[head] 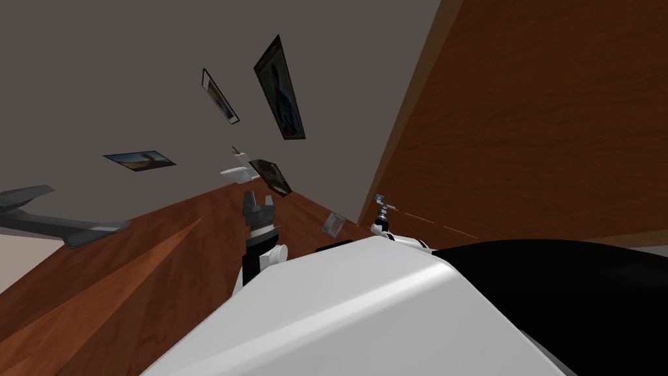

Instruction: Pull the door open

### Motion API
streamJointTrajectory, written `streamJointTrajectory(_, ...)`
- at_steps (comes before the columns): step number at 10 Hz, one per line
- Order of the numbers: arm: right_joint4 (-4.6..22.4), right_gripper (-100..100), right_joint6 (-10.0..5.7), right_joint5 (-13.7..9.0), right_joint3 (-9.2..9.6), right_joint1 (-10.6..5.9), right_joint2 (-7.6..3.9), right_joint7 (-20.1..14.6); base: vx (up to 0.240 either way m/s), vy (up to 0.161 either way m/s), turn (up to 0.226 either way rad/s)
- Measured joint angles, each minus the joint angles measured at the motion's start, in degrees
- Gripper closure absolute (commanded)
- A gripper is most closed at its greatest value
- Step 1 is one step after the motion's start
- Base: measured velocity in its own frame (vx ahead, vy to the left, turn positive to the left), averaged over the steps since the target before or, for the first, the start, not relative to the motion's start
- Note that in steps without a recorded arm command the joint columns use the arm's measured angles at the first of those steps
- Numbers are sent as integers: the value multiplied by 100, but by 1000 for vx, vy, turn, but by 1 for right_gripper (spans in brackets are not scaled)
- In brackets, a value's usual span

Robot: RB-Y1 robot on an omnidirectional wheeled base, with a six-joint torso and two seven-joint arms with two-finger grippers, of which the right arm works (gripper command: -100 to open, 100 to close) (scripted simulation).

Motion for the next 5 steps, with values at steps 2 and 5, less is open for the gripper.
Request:
streamJointTrajectory(2, 31, -100, -12, 4, 1, -8, -16, -16, 128, -82, 6)
streamJointTrajectory(5, 19, 100, -25, -2, -5, -19, -28, -24, -24, 15, -5)
